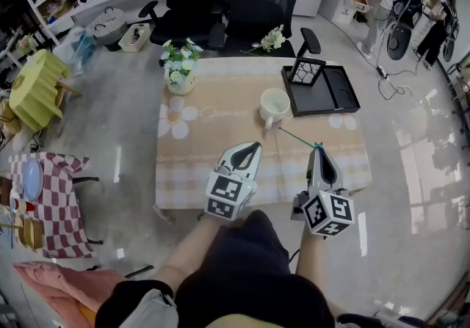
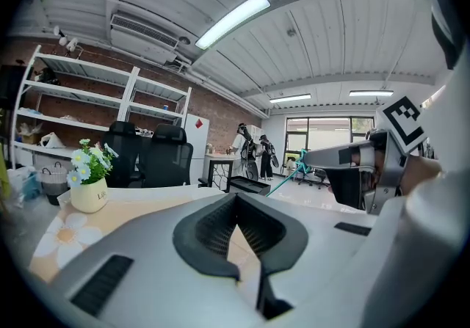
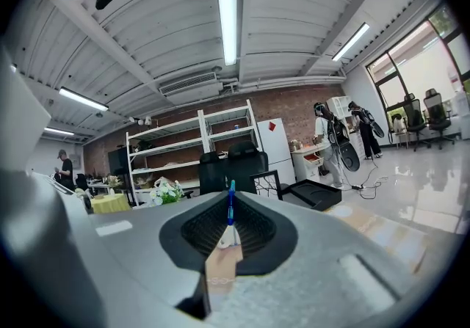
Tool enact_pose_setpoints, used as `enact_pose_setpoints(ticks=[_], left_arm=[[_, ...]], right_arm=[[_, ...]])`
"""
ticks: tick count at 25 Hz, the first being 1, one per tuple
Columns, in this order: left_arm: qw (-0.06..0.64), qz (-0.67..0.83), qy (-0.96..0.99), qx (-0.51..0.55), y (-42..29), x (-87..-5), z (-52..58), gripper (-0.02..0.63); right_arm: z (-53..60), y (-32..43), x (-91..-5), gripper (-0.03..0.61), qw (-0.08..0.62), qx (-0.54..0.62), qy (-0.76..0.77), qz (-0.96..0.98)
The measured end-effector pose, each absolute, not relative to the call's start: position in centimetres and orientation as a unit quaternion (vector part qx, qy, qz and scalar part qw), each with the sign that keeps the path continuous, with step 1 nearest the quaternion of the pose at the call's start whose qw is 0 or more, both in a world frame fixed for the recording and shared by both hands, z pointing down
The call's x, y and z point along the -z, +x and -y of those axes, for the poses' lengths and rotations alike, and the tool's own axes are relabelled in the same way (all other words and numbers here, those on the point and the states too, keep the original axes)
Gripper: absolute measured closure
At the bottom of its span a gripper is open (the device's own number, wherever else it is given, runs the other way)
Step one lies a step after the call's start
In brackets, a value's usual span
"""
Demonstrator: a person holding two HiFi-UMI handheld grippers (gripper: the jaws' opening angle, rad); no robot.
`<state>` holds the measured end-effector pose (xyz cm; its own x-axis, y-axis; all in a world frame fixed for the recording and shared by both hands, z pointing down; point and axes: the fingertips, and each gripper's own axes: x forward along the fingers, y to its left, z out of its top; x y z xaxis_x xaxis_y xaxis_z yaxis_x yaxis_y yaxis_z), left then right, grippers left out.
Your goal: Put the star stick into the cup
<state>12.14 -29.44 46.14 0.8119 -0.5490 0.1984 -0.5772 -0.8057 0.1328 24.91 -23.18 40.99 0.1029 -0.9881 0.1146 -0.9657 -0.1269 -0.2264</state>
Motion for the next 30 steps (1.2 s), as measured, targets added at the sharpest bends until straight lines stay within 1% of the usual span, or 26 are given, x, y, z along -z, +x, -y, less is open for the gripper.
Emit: enact_pose_setpoints(ticks=[21,30], left_arm=[[0.105,0.314,0.941,-0.070,16.0,-44.5,31.5,0.604],[0.099,0.327,0.938,-0.068,17.1,-44.1,33.0,0.604]], right_arm=[[25.3,28.8,-37.5,0.561,0.052,0.105,-0.732,-0.672],[26.6,30.4,-36.5,0.561,0.062,0.095,-0.727,-0.677]])
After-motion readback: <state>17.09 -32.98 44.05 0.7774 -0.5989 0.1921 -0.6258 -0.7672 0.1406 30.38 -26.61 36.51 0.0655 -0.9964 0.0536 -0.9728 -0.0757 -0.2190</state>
